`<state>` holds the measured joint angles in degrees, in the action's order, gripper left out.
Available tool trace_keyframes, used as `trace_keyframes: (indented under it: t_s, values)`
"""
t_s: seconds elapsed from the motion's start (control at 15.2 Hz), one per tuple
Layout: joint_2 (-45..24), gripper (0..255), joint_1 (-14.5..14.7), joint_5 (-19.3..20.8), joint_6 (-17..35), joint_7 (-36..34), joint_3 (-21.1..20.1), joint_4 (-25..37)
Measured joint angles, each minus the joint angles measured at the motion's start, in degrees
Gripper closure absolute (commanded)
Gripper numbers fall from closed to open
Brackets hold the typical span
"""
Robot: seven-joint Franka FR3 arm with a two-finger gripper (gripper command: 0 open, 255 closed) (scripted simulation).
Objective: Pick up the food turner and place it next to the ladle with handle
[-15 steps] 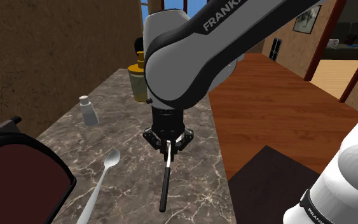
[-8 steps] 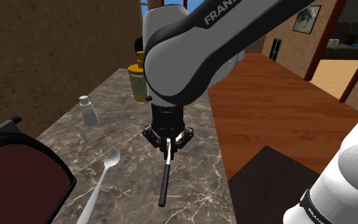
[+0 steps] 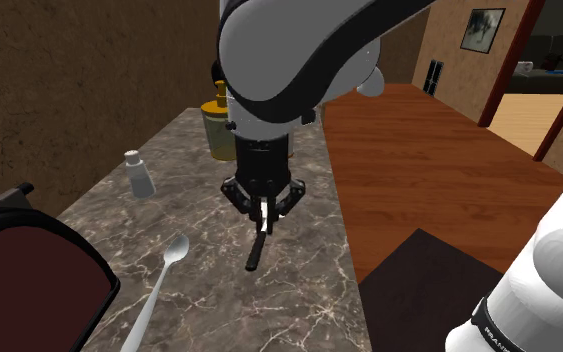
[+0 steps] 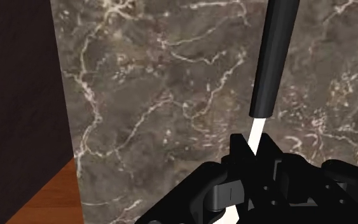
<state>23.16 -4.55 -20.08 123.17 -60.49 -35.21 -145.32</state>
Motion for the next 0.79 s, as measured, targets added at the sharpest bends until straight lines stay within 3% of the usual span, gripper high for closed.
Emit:
trace_keyframes:
  t_s: [0.79]
  values:
    - [4.6, 255, 0.3, 0.5, -10.4, 0.0, 2.9, 5.8]
